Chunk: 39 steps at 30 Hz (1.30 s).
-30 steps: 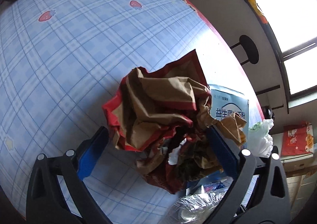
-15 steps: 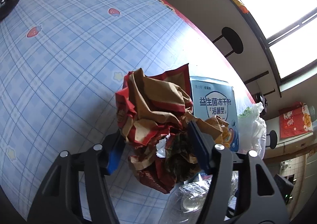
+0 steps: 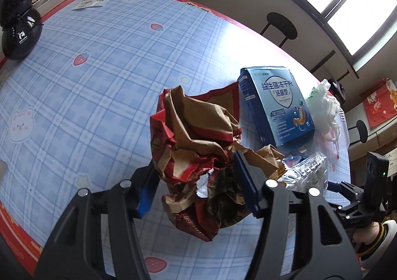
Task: Collect trash
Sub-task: 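Grasp the clear plastic container with the right tool while left holds the wrapper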
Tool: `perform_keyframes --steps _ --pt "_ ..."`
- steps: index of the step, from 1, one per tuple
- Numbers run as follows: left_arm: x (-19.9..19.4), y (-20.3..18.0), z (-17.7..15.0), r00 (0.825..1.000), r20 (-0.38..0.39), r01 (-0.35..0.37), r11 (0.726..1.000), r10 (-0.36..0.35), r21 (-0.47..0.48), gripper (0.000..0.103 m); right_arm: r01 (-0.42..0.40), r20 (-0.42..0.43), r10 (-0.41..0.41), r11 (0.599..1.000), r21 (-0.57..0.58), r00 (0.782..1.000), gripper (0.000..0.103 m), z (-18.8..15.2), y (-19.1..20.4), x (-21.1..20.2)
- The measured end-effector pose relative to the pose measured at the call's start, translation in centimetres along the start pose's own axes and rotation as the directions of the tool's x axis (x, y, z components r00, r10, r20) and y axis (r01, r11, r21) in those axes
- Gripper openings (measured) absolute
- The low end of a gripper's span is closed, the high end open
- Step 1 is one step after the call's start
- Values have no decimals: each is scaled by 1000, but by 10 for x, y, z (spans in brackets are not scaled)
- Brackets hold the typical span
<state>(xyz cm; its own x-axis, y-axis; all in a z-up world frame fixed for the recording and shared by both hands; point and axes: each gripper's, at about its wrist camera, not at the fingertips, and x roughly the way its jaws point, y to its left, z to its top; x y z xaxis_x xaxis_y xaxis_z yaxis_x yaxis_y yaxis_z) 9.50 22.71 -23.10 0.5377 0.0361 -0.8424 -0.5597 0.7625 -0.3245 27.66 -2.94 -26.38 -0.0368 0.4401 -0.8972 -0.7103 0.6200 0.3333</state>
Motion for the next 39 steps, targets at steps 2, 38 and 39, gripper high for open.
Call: perform_keyframes --steps 2,38,39 --pt "-7 5 -5 1000 -9 -2 1000 2 9 59 -7 1 7 1000 5 1000 98 1 0 0" --pt "2 -29 -43 993 -118 -10 991 26 132 60 -259 82 253 963 80 964 97 -1 -25 -54" --pt "3 -30 -43 992 -120 -9 991 25 134 60 -293 90 285 952 90 954 93 -2 -26 -57"
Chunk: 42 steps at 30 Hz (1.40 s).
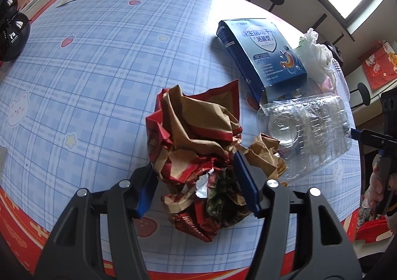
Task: Collect trash
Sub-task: 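Grasp the clear plastic container with the right tool while left holds the wrapper, then carry the container to the brown bin and open the right tool while left holds wrapper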
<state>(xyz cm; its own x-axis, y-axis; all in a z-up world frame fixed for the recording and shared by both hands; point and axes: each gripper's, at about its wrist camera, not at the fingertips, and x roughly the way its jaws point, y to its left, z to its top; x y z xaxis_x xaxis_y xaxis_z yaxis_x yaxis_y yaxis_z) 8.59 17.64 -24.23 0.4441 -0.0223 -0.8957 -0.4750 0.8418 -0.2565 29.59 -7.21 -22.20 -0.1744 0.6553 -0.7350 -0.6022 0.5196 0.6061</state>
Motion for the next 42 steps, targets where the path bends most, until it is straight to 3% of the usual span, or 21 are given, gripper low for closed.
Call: perform_keyframes --steps 2,5,10,16,25,30,36,42 --pt "2 -2 1 1000 -1 2 1000 -2 0 60 -72 1 72 997 36 997 84 -1 -1 -3" --pt "5 -7 2 1000 -3 4 1000 -4 11 60 -85 3 85 996 43 996 79 -4 4 2" --pt "6 -9 4 1000 -1 7 1000 -7 13 60 -31 15 30 996 82 999 40 -7 8 15" --pt "-5 3 1 1000 25 19 999 -18 -28 59 -101 67 95 990 99 993 17 -10 11 5" --pt "-43 16 6 995 103 8 996 1 -91 59 -165 147 152 983 82 977 12 -12 23 -19" --pt "-66 0 13 989 150 12 997 -1 -76 59 -184 231 161 980 82 959 12 -16 18 -50" --pt "-80 -58 27 982 184 47 999 -50 20 59 -135 346 92 986 102 934 12 -35 -13 -114" --pt "-83 -153 35 971 193 110 981 -140 160 59 -63 464 -30 981 182 885 12 -87 -66 -196"
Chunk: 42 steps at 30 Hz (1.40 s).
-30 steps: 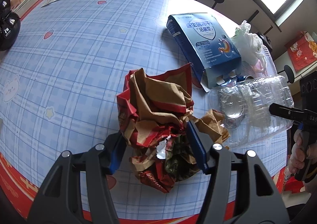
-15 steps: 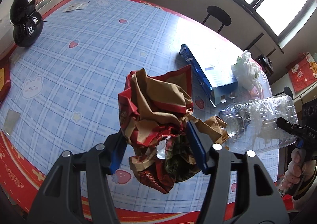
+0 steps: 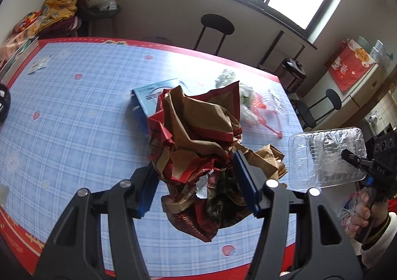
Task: Collect trash
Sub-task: 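Carry the container to the brown bin and open the right tool while left holds wrapper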
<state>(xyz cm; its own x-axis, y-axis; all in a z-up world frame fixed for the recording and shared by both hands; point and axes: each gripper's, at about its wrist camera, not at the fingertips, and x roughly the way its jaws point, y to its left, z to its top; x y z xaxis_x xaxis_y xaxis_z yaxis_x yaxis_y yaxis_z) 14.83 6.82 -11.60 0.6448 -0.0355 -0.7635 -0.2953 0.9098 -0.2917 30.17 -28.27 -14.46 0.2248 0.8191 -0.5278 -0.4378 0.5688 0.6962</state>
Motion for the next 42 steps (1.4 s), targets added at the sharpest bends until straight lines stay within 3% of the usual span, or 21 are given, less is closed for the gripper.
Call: perform_keyframes --steps 4,8,13,17,25,30,34,42 --pt "12 -71 6 997 -3 72 993 -72 89 59 94 94 -100 993 67 991 12 -9 -48 -77" --pt "27 -140 4 989 -24 149 975 -147 165 60 208 155 -228 968 138 961 12 -20 -96 -151" --pt "45 -216 -8 974 -68 227 945 -217 237 60 378 155 -416 898 227 896 12 -44 -161 -221" --pt "61 -263 -20 963 -107 269 922 -249 279 60 495 96 -539 820 288 837 12 -74 -210 -244" --pt "84 -322 -49 954 -161 290 907 -251 304 60 605 -76 -618 726 326 782 12 -111 -297 -228" --pt "97 -333 -59 955 -182 281 912 -234 300 60 641 -167 -624 704 304 764 12 -115 -332 -198" --pt "104 -339 -64 958 -194 265 915 -213 304 60 677 -221 -640 690 258 736 15 -113 -343 -172" --pt "110 -342 -61 959 -215 251 912 -188 324 60 679 -247 -632 690 252 734 15 -105 -357 -152"
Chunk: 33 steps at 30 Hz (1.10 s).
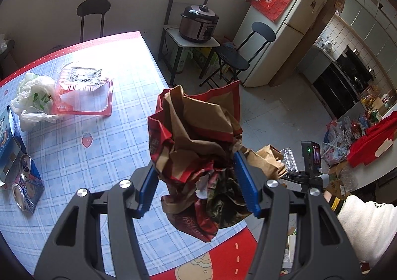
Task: Collect trash
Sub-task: 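Carry the container to the brown bin and open the right tool while left holds wrapper, then open the left tool over the brown bin, dropping the wrapper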
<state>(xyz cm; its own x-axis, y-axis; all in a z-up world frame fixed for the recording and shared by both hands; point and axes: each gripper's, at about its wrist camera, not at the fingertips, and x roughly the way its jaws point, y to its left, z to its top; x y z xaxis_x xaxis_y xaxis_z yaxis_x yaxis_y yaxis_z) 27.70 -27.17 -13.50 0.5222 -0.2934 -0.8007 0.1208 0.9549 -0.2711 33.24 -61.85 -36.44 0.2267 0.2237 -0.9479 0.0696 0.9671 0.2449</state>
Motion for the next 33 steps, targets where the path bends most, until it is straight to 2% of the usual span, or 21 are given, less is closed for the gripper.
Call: perform_keyframes --steps 3,6,7,23,24,26,28,33 --pt "2 1 0 1000 -4 4 1000 -4 -4 60 9 -7 -9 1000 -3 1000 18 3 1 4" --pt "3 0 0 1000 -7 9 1000 -9 -1 60 15 -12 -15 1000 3 1000 32 4 2 8" --pt "3 0 0 1000 -7 11 1000 -11 0 60 16 -10 -16 1000 6 1000 33 5 2 9" --pt "0 8 -7 1000 -10 12 1000 -13 -14 60 16 8 -16 1000 17 1000 35 11 5 3" --pt "0 8 -8 1000 -11 14 1000 -14 -14 60 14 10 -14 1000 20 1000 38 11 5 2" --pt "1 8 -10 1000 -13 18 1000 -18 -13 60 8 20 -8 1000 24 1000 53 11 4 -3" --pt "2 7 -9 1000 -18 20 1000 -20 -7 60 8 39 -9 1000 30 999 73 11 4 -12" --pt "9 -7 -8 999 -30 46 999 -45 28 60 -20 98 14 998 58 995 94 7 -2 -45"
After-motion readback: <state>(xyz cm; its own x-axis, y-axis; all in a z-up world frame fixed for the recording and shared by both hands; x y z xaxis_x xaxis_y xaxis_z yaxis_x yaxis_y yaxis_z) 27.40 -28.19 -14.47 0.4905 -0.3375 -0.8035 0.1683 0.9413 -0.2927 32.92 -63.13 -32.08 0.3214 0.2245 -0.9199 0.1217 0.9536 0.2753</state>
